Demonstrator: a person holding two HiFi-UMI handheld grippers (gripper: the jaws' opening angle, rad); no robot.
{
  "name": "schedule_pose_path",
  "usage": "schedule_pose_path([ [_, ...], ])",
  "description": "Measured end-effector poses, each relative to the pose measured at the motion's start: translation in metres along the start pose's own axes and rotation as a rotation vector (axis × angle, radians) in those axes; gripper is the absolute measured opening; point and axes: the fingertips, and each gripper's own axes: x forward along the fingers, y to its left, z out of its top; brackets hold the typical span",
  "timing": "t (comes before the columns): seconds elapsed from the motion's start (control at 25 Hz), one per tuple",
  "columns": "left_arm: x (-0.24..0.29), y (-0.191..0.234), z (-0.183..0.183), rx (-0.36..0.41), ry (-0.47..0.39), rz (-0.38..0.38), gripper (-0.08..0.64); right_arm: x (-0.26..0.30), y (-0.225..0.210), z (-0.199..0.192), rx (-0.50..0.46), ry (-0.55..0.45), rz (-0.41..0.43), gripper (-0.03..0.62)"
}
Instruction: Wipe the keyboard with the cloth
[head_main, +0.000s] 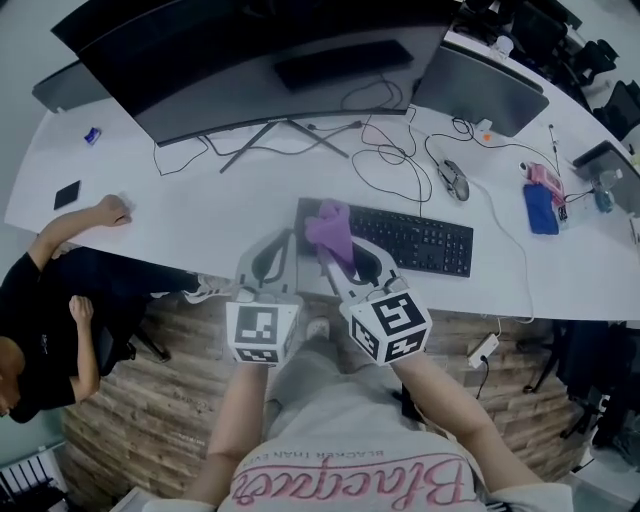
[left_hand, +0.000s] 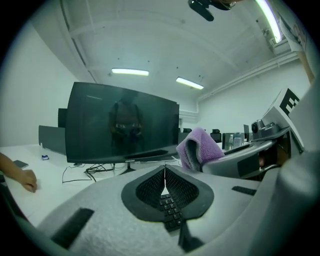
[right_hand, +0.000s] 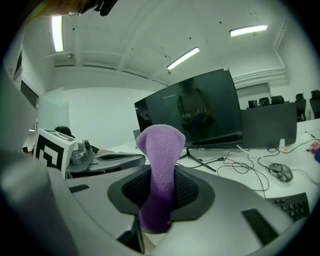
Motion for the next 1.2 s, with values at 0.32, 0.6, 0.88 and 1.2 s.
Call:
schedule_pose_path([
  [0.32,0.039,0.039,-0.037,-0.035,0.083,-0.004,0.008,0.07,-0.011,-0.023,0.069,0.067,0.002,0.098],
  [0.6,0.062,0.062,-0.08,-0.095,0.209,-0.007,0.008,0.116,-0.027,-0.057,0.181,0.152,-0.045,0.098],
  [0.88,0.08,0.076,-0.104,-0.147,0.281,-0.026,0.008,0.148,-0.046,-0.084,0.261,0.258,-0.094,0.097],
  [1.2,0.089,0.077,-0.115,-0.162,0.319,-0.027,0.008,0.16,-0.06,-0.099,0.268,0.321,-0.127,0.097],
])
